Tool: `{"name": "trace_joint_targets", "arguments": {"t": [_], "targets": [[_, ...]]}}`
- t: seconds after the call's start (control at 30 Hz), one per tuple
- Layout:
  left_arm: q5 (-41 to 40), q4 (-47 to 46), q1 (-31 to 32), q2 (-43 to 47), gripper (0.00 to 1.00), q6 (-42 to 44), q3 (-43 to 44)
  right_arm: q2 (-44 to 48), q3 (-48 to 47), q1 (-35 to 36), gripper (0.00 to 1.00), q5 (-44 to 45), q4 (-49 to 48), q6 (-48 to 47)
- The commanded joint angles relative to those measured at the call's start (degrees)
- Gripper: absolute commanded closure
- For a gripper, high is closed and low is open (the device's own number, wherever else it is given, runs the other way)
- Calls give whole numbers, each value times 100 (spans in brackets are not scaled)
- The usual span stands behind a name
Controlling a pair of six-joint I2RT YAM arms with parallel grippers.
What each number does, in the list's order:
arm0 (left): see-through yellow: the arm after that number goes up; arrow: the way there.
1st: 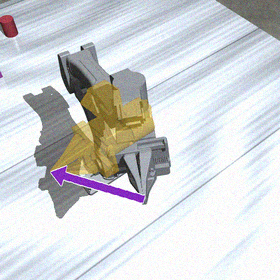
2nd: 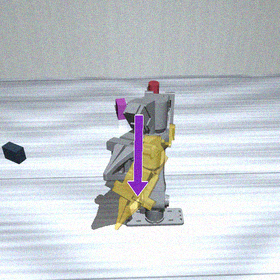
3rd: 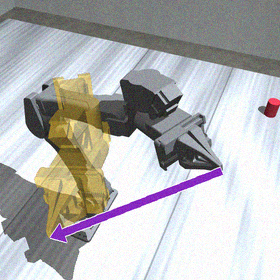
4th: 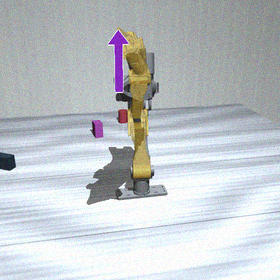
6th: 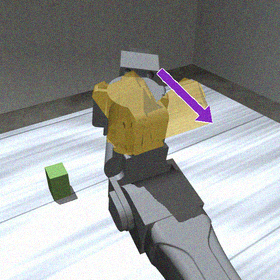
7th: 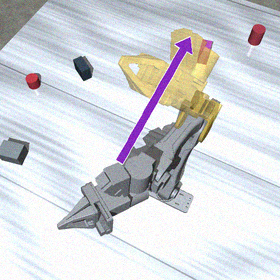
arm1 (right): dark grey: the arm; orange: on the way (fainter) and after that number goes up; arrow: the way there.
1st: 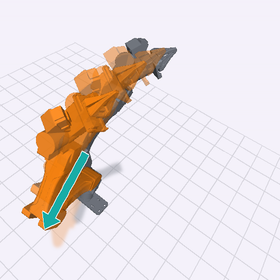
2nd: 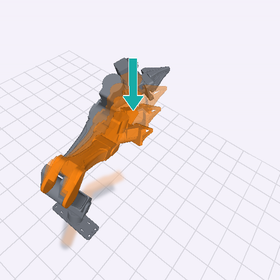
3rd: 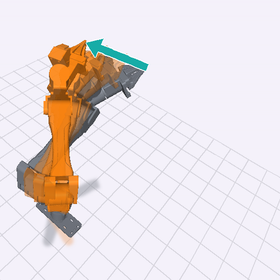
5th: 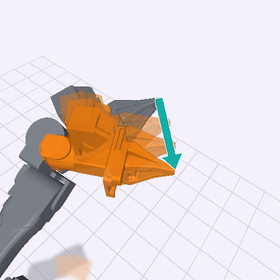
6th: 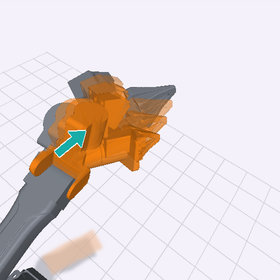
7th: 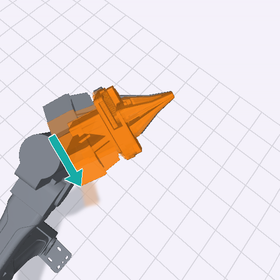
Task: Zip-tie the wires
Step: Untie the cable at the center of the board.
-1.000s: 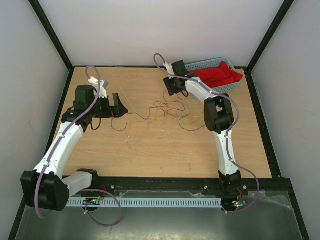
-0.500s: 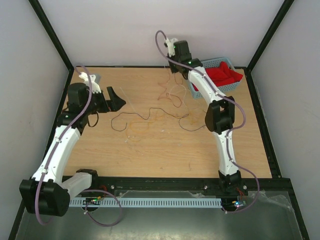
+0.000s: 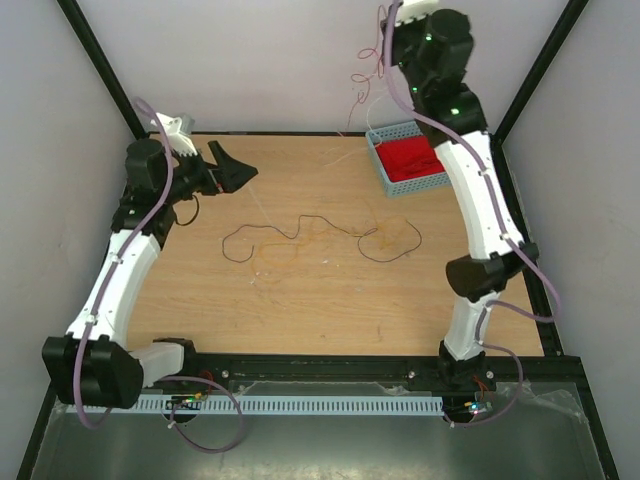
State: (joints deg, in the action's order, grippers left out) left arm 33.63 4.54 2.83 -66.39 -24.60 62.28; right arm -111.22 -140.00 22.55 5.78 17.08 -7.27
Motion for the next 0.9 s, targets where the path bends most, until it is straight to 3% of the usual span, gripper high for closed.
{"name": "trace_joint_targets", "arguments": {"t": [0.0, 0.23, 0.57, 0.87], "targets": [[299, -884, 67, -321, 1, -223, 117, 545, 300, -16, 100, -341, -359, 127], [630, -1420, 514, -1311, 1, -508, 676, 577, 641, -16, 100, -342, -376, 101], [705, -1983, 1608, -2356, 1, -420, 1670, 228, 312, -18, 100, -463, -389, 132], [-136, -2110, 2069, -2972, 1, 272, 2546, 173, 202, -20, 100, -779, -406, 302]]}}
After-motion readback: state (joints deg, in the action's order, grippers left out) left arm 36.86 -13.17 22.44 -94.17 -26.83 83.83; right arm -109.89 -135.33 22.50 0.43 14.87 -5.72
